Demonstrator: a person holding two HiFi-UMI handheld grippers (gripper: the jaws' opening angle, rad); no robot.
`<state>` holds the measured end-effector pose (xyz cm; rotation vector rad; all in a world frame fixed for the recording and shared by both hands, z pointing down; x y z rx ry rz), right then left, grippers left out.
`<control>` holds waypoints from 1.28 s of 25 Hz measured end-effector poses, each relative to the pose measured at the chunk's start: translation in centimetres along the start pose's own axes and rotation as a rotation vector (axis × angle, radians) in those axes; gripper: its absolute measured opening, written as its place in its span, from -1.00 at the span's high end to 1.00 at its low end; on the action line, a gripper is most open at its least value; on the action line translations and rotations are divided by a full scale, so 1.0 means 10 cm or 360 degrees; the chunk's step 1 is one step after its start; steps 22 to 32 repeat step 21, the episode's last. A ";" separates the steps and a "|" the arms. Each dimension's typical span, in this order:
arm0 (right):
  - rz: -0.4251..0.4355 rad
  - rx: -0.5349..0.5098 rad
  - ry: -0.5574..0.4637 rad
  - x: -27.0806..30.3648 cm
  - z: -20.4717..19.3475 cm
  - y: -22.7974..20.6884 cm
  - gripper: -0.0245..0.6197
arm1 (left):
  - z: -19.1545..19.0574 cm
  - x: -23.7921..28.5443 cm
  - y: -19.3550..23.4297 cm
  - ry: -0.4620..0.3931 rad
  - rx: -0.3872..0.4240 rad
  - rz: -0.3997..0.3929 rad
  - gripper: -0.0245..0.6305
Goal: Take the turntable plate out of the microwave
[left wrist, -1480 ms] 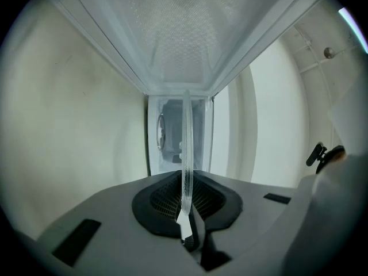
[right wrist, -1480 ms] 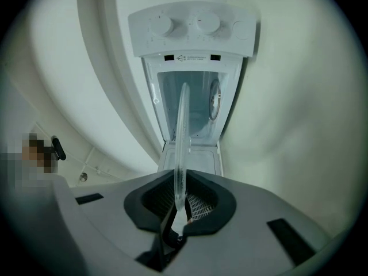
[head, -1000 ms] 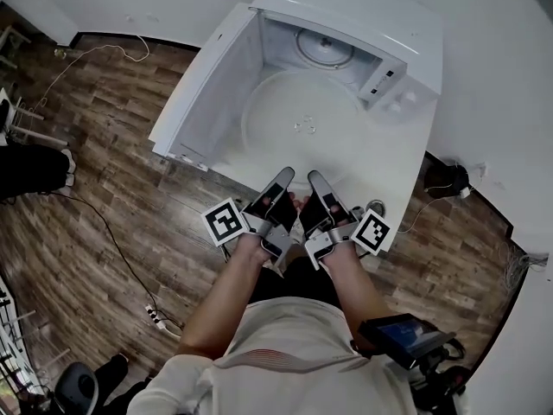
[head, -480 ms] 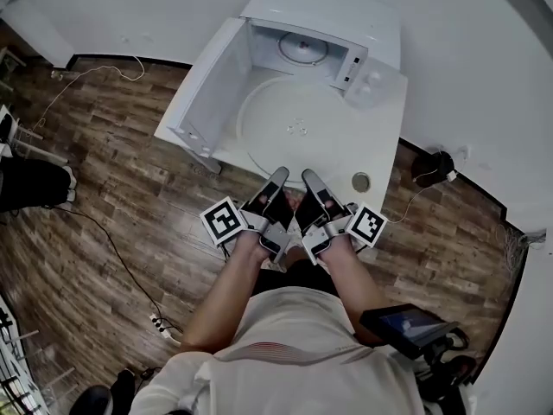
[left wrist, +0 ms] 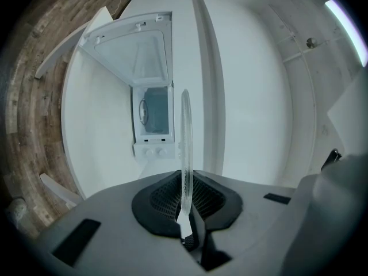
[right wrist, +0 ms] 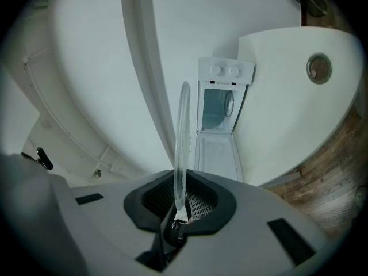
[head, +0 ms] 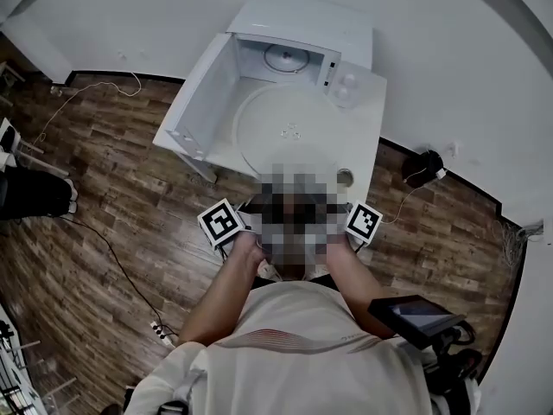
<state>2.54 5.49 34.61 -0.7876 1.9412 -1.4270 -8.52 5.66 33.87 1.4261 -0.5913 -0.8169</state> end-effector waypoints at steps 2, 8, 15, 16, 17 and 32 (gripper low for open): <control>0.0013 -0.0002 0.0020 -0.09 0.10 0.03 0.81 | -0.13 0.06 -0.03 -0.0010 0.0013 0.0000 0.80; 0.0039 -0.0023 0.0083 -0.13 0.15 0.12 0.81 | -0.21 0.05 -0.09 -0.0052 0.0032 -0.0019 0.80; 0.0054 -0.0017 0.0096 -0.18 0.18 0.14 0.81 | -0.27 0.07 -0.12 -0.0066 0.0043 -0.0018 0.80; 0.0056 -0.0011 0.0094 -0.20 0.19 0.13 0.80 | -0.29 0.07 -0.11 -0.0064 0.0047 -0.0017 0.80; 0.0057 -0.0006 0.0091 -0.22 0.19 0.13 0.80 | -0.31 0.07 -0.11 -0.0061 0.0050 -0.0015 0.80; 0.0052 0.0002 0.0075 -0.32 0.20 0.13 0.81 | -0.39 0.07 -0.09 -0.0043 0.0059 -0.0008 0.80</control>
Point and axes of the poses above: the fingertips, and each gripper's own axes: x forward along the fingers, y to its left, z out of its top, the point moved 4 cm from there along -x, backward along the fingers, and after that the axes turned 7 degrees about -x, right-handed, at the moved point
